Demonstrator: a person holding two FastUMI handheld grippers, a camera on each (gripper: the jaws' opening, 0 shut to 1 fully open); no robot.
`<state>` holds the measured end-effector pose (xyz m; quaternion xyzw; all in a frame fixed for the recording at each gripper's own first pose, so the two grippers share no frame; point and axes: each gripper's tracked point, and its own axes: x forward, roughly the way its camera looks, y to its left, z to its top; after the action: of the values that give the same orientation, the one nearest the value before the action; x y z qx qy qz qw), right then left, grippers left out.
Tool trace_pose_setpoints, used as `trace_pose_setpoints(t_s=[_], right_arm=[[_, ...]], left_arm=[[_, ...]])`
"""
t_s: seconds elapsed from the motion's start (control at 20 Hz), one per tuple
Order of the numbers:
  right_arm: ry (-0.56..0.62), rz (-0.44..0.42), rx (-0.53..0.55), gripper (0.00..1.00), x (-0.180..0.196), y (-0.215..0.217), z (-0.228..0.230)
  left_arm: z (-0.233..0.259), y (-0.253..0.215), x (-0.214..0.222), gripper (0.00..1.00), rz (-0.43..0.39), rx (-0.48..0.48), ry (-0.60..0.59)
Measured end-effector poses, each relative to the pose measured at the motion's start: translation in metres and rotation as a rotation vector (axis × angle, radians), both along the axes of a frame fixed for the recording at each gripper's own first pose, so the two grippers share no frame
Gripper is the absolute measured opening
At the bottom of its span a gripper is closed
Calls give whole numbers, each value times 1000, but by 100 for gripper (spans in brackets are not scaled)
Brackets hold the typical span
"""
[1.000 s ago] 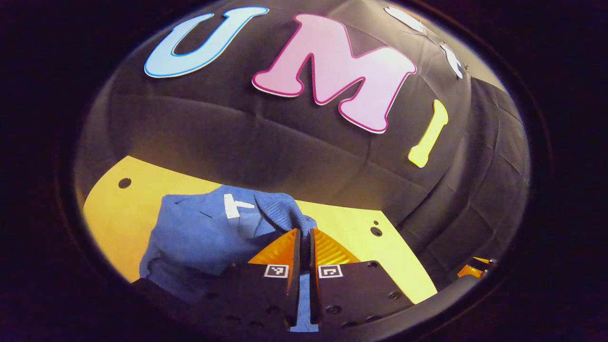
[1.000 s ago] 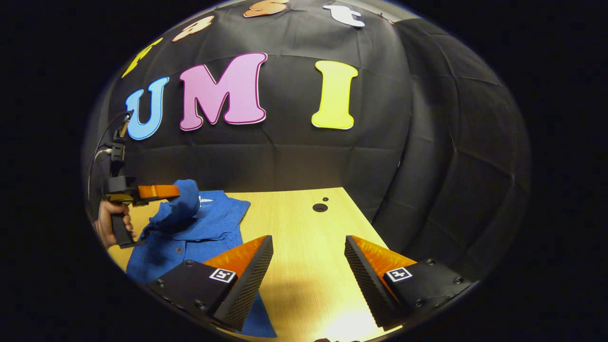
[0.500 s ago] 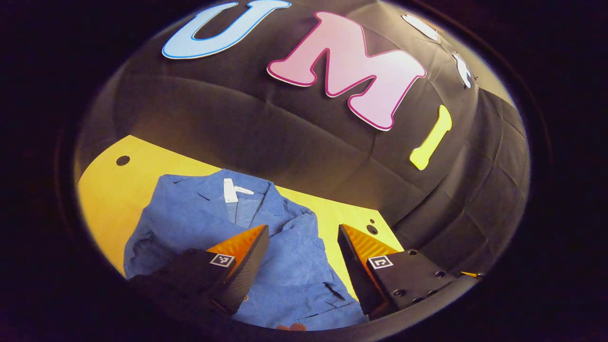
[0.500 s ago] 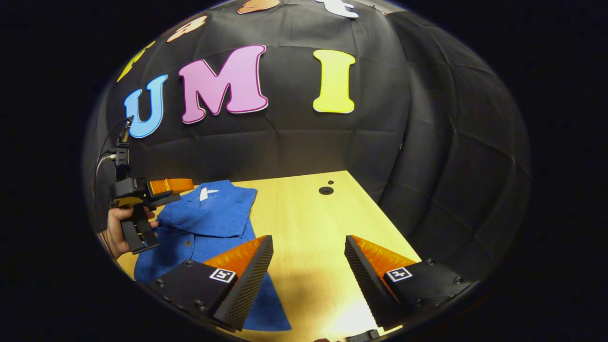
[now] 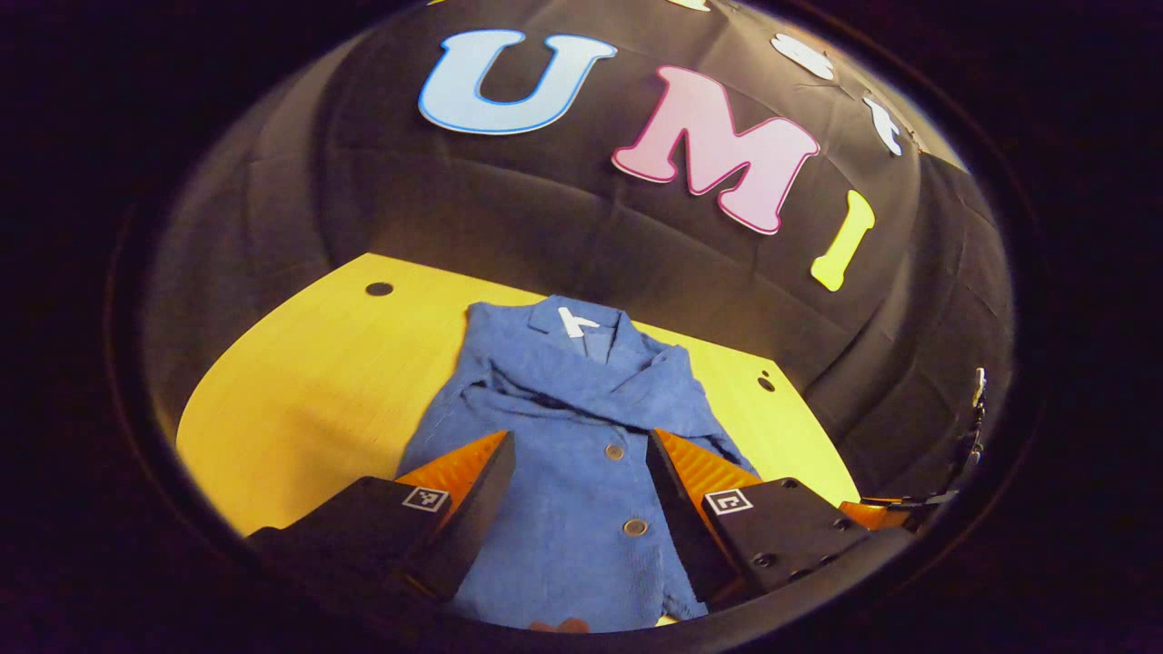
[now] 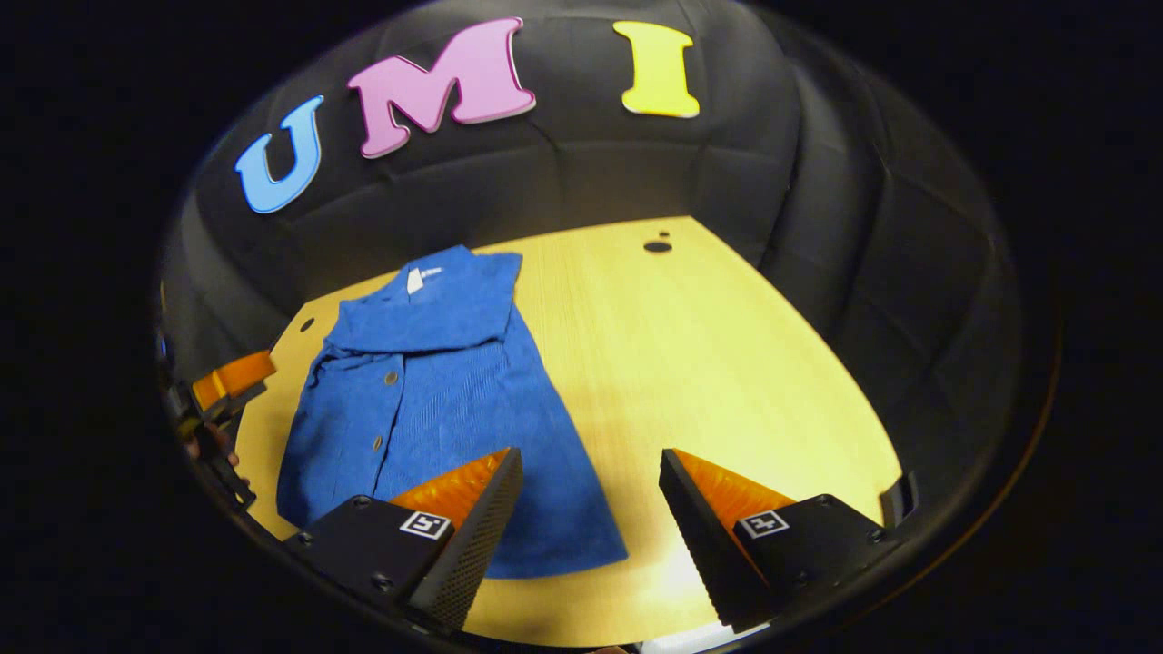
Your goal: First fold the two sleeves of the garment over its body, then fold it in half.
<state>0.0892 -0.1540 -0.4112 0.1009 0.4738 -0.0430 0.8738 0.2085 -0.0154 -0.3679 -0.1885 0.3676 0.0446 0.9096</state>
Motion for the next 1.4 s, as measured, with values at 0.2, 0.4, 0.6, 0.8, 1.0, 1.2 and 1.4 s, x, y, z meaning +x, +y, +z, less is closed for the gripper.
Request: trace_pose_setpoints(t_s=[0.2, 0.4, 0.6, 0.8, 1.0, 1.2, 1.4], right_arm=[[80, 57, -51, 98, -31, 17, -31], [157, -18, -5, 99, -47, 17, -54], [205, -28, -19, 99, -58, 14, -76], [203, 63, -104, 98, -59, 16, -80], [229, 50, -95, 95, -59, 16, -80], [226, 82, -94, 61, -54, 16, -82], [218, 90, -81, 17, -49, 18, -81]], left_arm=[[-34, 37, -90, 81, 65, 9, 146], [-54, 60, -142, 85, 115, -7, 242], [-84, 67, -176, 85, 96, 9, 354], [-86, 57, -169, 83, 34, 80, 376], [-94, 47, -172, 66, -92, 248, 425], [-96, 25, -167, 29, -73, 220, 449], [-95, 10, -164, 8, -27, 131, 468]])
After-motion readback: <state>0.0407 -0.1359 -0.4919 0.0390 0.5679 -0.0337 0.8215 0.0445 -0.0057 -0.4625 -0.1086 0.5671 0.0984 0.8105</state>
